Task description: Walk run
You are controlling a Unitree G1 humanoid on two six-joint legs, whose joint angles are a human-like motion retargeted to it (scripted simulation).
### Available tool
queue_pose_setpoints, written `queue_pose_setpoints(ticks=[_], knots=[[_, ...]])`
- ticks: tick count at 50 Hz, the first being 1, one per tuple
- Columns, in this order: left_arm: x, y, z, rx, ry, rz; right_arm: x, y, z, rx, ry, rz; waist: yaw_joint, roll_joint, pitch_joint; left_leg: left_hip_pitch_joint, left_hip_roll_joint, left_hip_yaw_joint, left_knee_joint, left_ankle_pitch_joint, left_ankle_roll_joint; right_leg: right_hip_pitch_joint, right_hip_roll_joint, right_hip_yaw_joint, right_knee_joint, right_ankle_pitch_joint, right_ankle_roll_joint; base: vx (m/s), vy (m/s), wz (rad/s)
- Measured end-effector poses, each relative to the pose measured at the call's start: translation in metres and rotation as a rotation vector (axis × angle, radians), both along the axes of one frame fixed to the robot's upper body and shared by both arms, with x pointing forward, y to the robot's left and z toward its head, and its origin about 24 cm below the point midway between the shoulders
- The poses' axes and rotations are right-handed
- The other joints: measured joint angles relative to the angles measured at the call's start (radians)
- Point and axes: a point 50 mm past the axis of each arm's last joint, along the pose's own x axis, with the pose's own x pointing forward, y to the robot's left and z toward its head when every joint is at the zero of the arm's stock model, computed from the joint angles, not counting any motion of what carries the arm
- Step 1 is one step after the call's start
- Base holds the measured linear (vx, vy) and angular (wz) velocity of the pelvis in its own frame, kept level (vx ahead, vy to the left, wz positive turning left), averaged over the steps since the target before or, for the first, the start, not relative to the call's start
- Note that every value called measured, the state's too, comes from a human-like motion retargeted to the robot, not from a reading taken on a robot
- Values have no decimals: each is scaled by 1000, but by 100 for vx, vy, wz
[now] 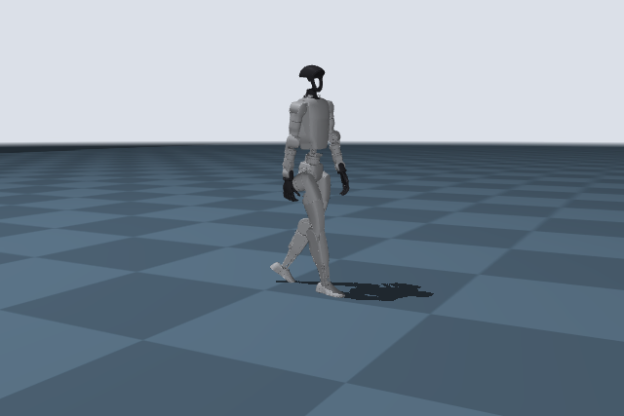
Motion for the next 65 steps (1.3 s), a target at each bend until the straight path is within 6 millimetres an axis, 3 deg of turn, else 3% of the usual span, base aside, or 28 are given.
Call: queue_pose_setpoints(ticks=[2, 5, 10, 13, 15, 20, 23, 27, 30, 32, 35, 36, 38, 40, 42, 43, 45, 47, 50, 52, 56, 60, 63, 65], knots=[[-24, -1, -4, 45, 64, -6, 5, -3, -1, -9, -12, -3, 2, -30, 3, -47, -12, -27, 163, 147, -30, 37, -14, 52, 18, -34, -9, 74, -31, -81], [-55, 1, -5, 105, 132, -4, 22, -10, -4, -27, -73, 17, 4, -84, 7, -170, -39, -71, 450, 253, 45, 87, -35, 136, 25, -66, -9, 61, -27, -106], [-107, -3, -4, 118, 277, 22, 68, -31, -6, -74, -214, 121, 45, -143, 18, -400, -97, -167, 614, 71, 143, 146, -32, 309, 23, -88, -9, 55, -16, -165], [-136, -3, 0, 121, 349, 64, 103, -42, -3, -109, -328, 215, 63, -151, 30, -493, -67, -145, 529, -38, 263, 177, -6, 413, 24, -99, -9, 45, -4, -192], [-155, -4, 4, 133, 389, 94, 127, -48, 1, -125, -412, 276, 74, -144, 38, -535, -77, -165, 406, -55, 300, 197, 20, 481, 27, -108, -9, 53, 0, -194], [-194, -10, 14, 114, 501, 124, 181, -57, 14, -152, -585, 384, 95, -85, 66, -594, -115, -293, 61, -38, 318, 268, 120, 624, 32, -126, -9, 49, 4, -179], [-207, -10, 18, 85, 555, 88, 198, -61, 21, -174, -658, 386, 120, -70, 84, -619, -118, -248, -105, -76, 335, 318, 155, 694, 42, -133, -9, 62, 4, -140], [-215, -3, 23, 53, 596, 72, 203, -63, 25, -189, -707, 350, 155, -62, 98, -620, -150, -182, -252, -146, 269, 392, 175, 705, 44, -124, -9, 64, -1, -87], [-220, 4, 26, 45, 622, 138, 198, -60, 23, -180, -697, 339, 189, -82, 96, -598, -154, -108, -265, -188, 298, 435, 173, 694, 55, -93, -9, 74, -12, -82], [-223, 6, 27, 53, 631, 221, 189, -57, 19, -170, -664, 346, 211, -118, 82, -581, -141, -38, -228, -176, 383, 455, 162, 707, 64, -54, -9, 85, -19, -92], [-226, 11, 30, 85, 636, 361, 164, -47, 9, -147, -577, 362, 218, -153, 57, -554, -145, -79, -219, -88, 388, 499, 170, 656, 72, 47, -9, 90, -23, -41], [-225, 13, 30, 95, 631, 400, 153, -43, 6, -138, -541, 367, 213, -164, 43, -545, -153, -95, -215, -81, 387, 503, 159, 629, 81, 95, 26, 84, -12, -12], [-218, 15, 28, 115, 613, 461, 128, -34, 0, -123, -473, 370, 213, -194, 21, -535, -171, -107, -196, -96, 406, 507, 119, 572, 113, 204, 142, 91, 0, -22], [-200, 19, 22, 141, 572, 493, 102, -24, -3, -129, -415, 346, 219, -215, 6, -527, -178, -117, -170, -133, 423, 490, 96, 538, 179, 313, 322, 86, 0, -13], [-172, 21, 14, 148, 499, 490, 75, -19, -3, -141, -340, 315, 221, -203, -3, -489, -165, -138, -163, -181, 423, 450, 130, 500, 294, 397, 477, 81, -16, 14], [-154, 22, 9, 143, 446, 483, 64, -16, -3, -137, -303, 306, 224, -198, -2, -472, -140, -156, -153, -202, 403, 413, 159, 444, 380, 409, 505, 81, -34, 0], [-114, 17, 1, 104, 325, 460, 45, -12, -3, -126, -228, 303, 246, -183, -4, -440, -105, -165, -144, -238, 379, 335, 182, 384, 535, 413, 514, 70, -11, -16], [-76, 5, -5, 26, 205, 410, 26, -11, -1, -114, -155, 293, 236, -129, -13, -399, -104, -192, -161, -261, 401, 265, 214, 449, 599, 319, 502, 51, 43, 44], [-17, -13, -5, -96, 28, 286, 4, -10, 2, -91, -90, 255, 194, -76, -7, -341, -111, -233, -175, -286, 405, 144, 186, 434, 667, 142, 407, 63, 24, 105], [18, -20, 1, -138, -76, 180, -8, -7, 4, -77, -63, 226, 167, -56, -3, -312, -118, -268, -176, -303, 402, 75, 132, 403, 632, 71, 344, 68, 7, 112], [79, -24, 20, -146, -261, -28, -26, 1, 7, -70, -5, 196, 136, -65, 18, -239, -165, -311, -182, -342, 402, -10, 58, 453, 426, 29, 322, 55, 0, 81], [119, -19, 39, -111, -380, -167, -32, 13, 8, -45, 31, 167, 99, -94, 54, -147, -219, -358, -186, -381, 400, -49, -17, 529, 174, 32, 292, 67, -12, 89], [128, -16, 44, -84, -416, -188, -30, 20, 7, -26, 28, 147, 66, -85, 81, -78, -222, -403, -181, -403, 388, -56, -35, 619, -6, 31, 277, 54, -12, 105], [124, -14, 42, -73, -409, -176, -29, 21, 7, -23, 23, 142, 49, -68, 94, -37, -206, -418, -172, -414, 377, -42, -40, 668, -97, -5, 312, 84, -23, 95]])
